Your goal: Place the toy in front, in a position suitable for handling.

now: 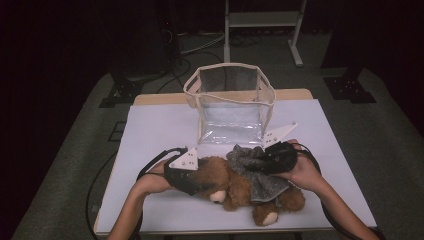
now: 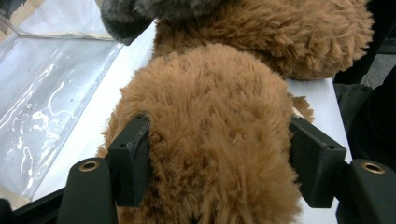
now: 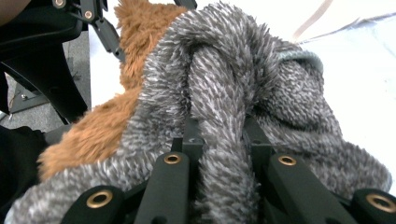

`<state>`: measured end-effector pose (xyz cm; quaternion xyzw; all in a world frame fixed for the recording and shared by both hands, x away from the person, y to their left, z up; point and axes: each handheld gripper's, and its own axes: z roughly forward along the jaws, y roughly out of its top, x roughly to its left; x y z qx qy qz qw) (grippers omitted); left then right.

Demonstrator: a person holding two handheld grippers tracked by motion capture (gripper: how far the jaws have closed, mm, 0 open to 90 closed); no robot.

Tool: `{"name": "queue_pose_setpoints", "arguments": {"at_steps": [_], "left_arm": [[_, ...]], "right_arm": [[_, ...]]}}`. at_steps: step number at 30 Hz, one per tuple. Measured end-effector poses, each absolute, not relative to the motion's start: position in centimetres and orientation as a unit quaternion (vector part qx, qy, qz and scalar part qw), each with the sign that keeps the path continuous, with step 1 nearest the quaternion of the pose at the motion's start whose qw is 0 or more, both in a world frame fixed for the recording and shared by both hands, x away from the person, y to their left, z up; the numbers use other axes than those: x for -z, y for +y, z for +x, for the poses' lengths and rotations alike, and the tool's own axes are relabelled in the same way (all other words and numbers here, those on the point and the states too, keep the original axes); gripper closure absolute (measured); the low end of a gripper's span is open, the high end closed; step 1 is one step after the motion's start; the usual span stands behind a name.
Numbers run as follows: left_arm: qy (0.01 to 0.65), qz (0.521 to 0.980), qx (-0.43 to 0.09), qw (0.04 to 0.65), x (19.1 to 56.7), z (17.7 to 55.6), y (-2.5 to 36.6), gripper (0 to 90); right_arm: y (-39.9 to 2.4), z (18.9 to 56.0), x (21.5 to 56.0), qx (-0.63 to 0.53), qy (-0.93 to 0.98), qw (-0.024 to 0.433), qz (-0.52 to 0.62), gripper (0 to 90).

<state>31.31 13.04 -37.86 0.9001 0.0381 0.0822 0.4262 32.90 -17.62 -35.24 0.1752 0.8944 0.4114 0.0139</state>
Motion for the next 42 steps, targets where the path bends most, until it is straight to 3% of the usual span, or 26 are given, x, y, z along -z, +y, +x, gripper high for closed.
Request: {"name": "queue_pose_setpoints", "arguments": {"at_steps": [8,10,14,19,20,24,25,35,42], "left_arm": [[0.036,0.899,-0.080,0.429,37.8,31.3,13.0,30.9],[0.036,0.896,-0.079,0.436,37.7,31.5,12.9,26.8],[0.054,0.897,-0.075,0.433,38.3,32.1,12.2,9.8],[0.066,0.899,-0.081,0.426,39.1,33.0,11.3,3.3],[0.066,0.896,-0.078,0.431,39.0,33.2,11.3,5.6],[0.056,0.897,-0.112,0.423,38.3,33.2,11.1,32.1],[0.054,0.898,-0.121,0.419,38.0,33.2,11.0,34.4],[0.074,0.898,-0.198,0.386,34.4,34.8,13.6,40.4],[0.095,0.897,-0.142,0.408,36.0,33.7,16.2,34.8]], "right_arm": [[-21.4,31.6,36.2,-0.422,0.882,0.021,0.207,75.4],[-22.0,31.4,36.5,-0.422,0.881,0.021,0.215,75.5],[-22.3,31.3,37.1,-0.425,0.878,0.020,0.222,75.6],[-22.8,31.7,37.4,-0.428,0.874,0.017,0.230,75.6],[-23.0,31.8,37.5,-0.428,0.873,0.017,0.231,75.6],[-23.7,32.3,37.6,-0.433,0.867,0.014,0.246,75.5],[-23.8,32.5,37.5,-0.434,0.866,0.014,0.249,75.5],[-19.7,36.6,34.5,-0.444,0.865,0.040,0.230,75.5],[-16.6,38.1,35.5,-0.411,0.887,0.008,0.212,75.5]]}}
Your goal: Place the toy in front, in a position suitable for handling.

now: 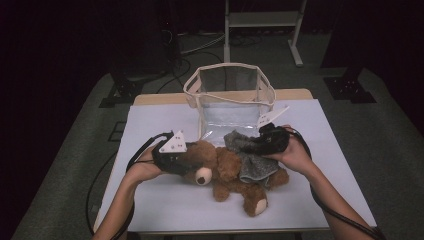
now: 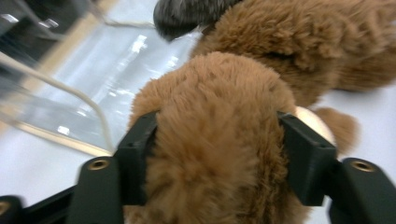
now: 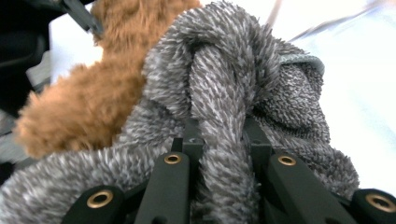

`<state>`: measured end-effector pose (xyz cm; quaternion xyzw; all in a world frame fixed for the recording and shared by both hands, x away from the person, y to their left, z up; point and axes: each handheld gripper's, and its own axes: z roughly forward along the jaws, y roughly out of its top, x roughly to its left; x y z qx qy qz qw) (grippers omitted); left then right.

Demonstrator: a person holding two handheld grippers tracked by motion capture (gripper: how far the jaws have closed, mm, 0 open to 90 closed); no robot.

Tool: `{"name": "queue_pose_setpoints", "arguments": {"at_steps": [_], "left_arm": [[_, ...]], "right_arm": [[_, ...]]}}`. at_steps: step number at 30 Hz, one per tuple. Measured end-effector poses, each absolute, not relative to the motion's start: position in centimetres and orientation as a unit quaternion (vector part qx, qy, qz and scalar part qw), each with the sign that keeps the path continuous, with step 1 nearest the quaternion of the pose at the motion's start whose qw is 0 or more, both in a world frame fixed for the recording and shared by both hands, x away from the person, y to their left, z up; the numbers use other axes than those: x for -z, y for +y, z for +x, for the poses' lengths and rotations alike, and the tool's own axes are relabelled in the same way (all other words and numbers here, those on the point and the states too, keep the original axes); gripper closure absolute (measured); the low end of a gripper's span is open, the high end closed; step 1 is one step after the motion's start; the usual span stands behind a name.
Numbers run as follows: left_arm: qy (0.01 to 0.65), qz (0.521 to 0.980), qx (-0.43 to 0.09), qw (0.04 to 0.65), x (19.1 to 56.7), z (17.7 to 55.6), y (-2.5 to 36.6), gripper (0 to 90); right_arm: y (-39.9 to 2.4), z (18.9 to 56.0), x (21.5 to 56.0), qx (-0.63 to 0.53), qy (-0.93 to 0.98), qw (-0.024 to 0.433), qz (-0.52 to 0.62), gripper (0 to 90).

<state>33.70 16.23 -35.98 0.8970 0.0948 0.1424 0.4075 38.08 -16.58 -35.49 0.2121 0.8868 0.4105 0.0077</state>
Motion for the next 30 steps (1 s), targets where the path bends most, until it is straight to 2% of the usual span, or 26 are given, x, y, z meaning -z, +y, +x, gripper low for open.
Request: {"name": "queue_pose_setpoints", "arguments": {"at_steps": [2,4,7,12,16,19,21,24,27,30], "left_arm": [[0.094,0.893,-0.125,0.423,35.8,33.2,16.9,31.3],[0.087,0.884,-0.110,0.446,35.2,32.6,17.1,23.7],[0.071,0.897,-0.113,0.421,35.0,32.4,16.3,21.6],[0.066,0.912,-0.090,0.395,36.7,32.4,15.2,27.4],[0.050,0.915,-0.085,0.391,37.0,31.7,15.6,29.9],[0.037,0.917,-0.075,0.390,36.7,31.0,15.9,29.8],[0.038,0.917,-0.076,0.389,36.5,30.8,16.1,27.8],[0.050,0.914,-0.080,0.394,36.0,31.1,16.0,18.0],[0.062,0.911,-0.087,0.398,35.9,31.5,15.6,12.8],[0.055,0.916,-0.066,0.392,36.5,31.6,15.2,17.6]], "right_arm": [[-16.1,37.6,36.5,-0.414,0.887,-0.021,0.204,75.8],[-15.8,36.6,36.9,-0.421,0.885,-0.027,0.195,76.0],[-15.8,34.8,36.8,-0.425,0.887,-0.022,0.178,76.1],[-16.5,33.4,36.1,-0.427,0.888,-0.007,0.168,75.9],[-17.6,34.5,35.1,-0.432,0.881,0.015,0.191,75.9],[-17.9,35.3,35.1,-0.437,0.875,0.012,0.206,75.9],[-17.3,35.2,35.9,-0.432,0.879,0.007,0.204,75.9],[-16.8,34.5,36.7,-0.428,0.881,0.011,0.202,76.1],[-17.1,33.6,36.9,-0.439,0.878,0.003,0.193,76.1],[-17.3,33.0,36.6,-0.441,0.879,-0.002,0.185,76.0]]}}
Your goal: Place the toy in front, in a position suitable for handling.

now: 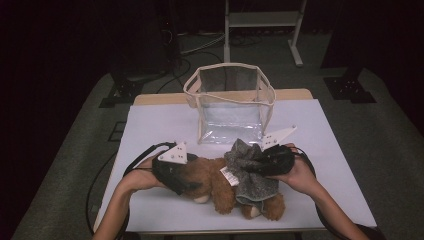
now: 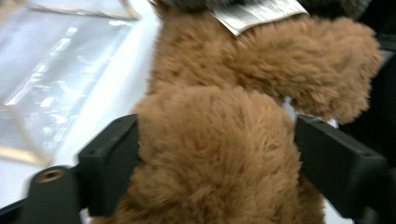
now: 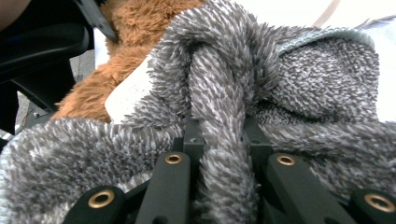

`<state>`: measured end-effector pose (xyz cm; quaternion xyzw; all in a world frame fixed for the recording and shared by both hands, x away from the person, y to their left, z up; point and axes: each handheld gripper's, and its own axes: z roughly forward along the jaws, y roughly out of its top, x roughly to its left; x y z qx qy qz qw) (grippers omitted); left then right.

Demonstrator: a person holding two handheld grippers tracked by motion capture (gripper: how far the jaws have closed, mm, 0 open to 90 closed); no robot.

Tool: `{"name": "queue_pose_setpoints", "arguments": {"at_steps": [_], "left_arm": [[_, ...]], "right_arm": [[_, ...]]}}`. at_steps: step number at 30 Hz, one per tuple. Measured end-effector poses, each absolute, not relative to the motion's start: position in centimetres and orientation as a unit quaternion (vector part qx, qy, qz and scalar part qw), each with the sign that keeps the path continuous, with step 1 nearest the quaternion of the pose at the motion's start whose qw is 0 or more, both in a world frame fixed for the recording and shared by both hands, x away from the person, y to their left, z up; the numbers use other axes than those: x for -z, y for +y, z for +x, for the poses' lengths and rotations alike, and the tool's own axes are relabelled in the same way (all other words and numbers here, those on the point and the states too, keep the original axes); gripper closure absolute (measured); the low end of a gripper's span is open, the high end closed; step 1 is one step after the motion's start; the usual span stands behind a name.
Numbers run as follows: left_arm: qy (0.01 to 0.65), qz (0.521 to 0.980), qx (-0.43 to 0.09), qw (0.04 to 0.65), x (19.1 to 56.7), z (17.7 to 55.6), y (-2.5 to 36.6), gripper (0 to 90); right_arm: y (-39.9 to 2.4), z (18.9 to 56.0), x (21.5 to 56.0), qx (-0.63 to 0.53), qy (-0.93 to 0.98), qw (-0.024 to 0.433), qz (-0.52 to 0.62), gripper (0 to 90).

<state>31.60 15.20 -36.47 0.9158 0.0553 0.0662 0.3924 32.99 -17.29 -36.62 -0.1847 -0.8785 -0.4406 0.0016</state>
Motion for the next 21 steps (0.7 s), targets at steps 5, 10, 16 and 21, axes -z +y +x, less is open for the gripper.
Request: {"name": "queue_pose_setpoints", "arguments": {"at_steps": [5,10,16,21], "left_arm": [[0.038,0.922,-0.059,0.381,37.0,30.7,15.3,22.2],[0.031,0.923,-0.061,0.379,36.6,30.7,15.5,21.6],[0.049,0.919,-0.068,0.384,36.0,31.5,14.7,12.2],[0.041,0.925,-0.053,0.374,36.7,31.4,14.3,22.7]], "right_arm": [[-17.9,33.4,35.4,0.446,-0.874,-0.014,-0.190,75.7],[-18.0,33.4,35.9,0.445,-0.873,-0.018,-0.199,75.7],[-17.9,32.6,36.7,0.443,-0.875,-0.009,-0.195,75.9],[-17.7,32.7,35.8,0.432,-0.882,-0.023,-0.188,75.6]]}}
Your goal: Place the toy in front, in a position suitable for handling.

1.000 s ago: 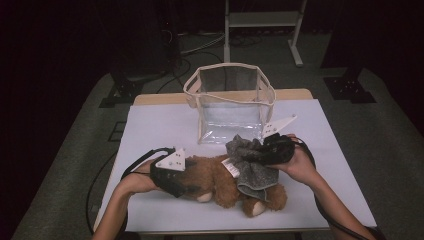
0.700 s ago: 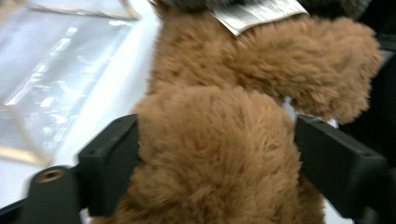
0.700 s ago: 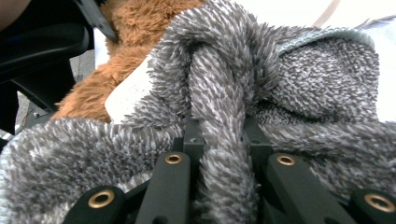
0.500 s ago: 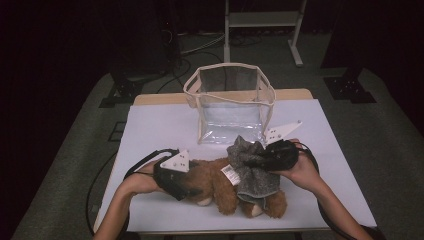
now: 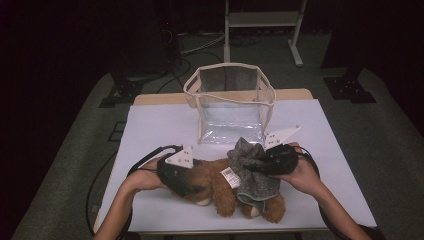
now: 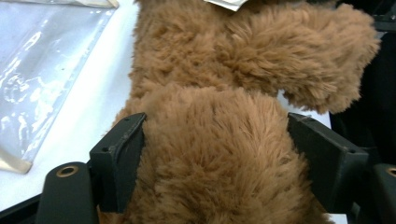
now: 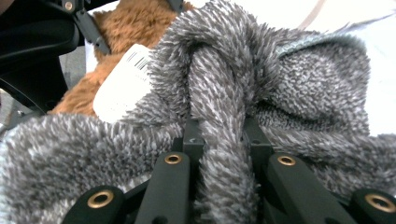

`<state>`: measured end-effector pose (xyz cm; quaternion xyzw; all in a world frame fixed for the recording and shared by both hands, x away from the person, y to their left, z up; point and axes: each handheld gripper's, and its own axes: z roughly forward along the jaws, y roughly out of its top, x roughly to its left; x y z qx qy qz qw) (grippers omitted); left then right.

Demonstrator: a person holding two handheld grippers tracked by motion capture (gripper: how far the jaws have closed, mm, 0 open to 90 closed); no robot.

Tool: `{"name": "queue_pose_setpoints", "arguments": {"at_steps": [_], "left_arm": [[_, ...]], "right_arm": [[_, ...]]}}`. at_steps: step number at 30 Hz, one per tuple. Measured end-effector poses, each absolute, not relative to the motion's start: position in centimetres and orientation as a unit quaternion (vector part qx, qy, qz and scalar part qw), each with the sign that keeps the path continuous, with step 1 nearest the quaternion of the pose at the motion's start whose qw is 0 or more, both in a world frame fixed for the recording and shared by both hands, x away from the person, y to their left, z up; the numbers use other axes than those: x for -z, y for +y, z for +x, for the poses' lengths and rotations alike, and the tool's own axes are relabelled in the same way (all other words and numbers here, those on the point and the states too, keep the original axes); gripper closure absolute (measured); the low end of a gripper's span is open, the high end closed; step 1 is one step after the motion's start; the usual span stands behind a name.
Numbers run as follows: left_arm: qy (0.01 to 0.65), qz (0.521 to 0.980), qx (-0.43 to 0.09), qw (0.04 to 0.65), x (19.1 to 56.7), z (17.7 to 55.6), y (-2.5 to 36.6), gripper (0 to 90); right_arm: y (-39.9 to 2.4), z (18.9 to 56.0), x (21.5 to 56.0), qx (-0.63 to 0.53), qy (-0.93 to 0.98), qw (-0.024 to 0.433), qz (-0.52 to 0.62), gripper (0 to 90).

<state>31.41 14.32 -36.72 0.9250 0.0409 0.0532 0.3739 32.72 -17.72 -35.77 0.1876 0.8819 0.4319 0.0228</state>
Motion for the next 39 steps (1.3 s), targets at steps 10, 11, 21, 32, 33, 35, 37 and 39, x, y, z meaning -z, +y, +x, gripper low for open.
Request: {"name": "queue_pose_setpoints", "arguments": {"at_steps": [10,11,21,32,33,35,37,39], "left_arm": [[0.038,0.921,-0.052,0.385,36.8,31.3,14.7,17.8],[0.048,0.919,-0.052,0.388,36.8,31.4,14.5,13.7],[0.094,0.914,-0.045,0.391,37.8,32.3,15.9,2.2],[0.104,0.907,-0.068,0.403,39.5,32.1,14.5,25.0],[0.104,0.905,-0.070,0.406,39.5,32.1,14.4,26.6],[0.105,0.899,-0.075,0.418,39.7,32.2,14.0,29.6],[0.105,0.895,-0.074,0.427,39.8,32.3,13.3,30.6],[0.106,0.891,-0.071,0.436,40.0,32.5,12.3,30.8]], "right_arm": [[-16.4,32.6,35.9,-0.433,0.885,0.009,0.173,75.7],[-16.5,32.6,36.1,-0.434,0.884,0.008,0.174,75.7],[-17.4,32.3,36.9,-0.436,0.882,0.002,0.178,76.1],[-18.3,33.0,37.3,-0.440,0.875,0.003,0.201,75.7],[-18.5,33.1,37.3,-0.441,0.874,0.002,0.205,75.7],[-19.1,33.3,37.1,-0.444,0.870,0.003,0.212,75.5],[-19.7,33.5,36.7,-0.444,0.870,0.009,0.216,75.5],[-20.4,33.6,36.3,-0.436,0.873,0.018,0.218,75.4]]}}
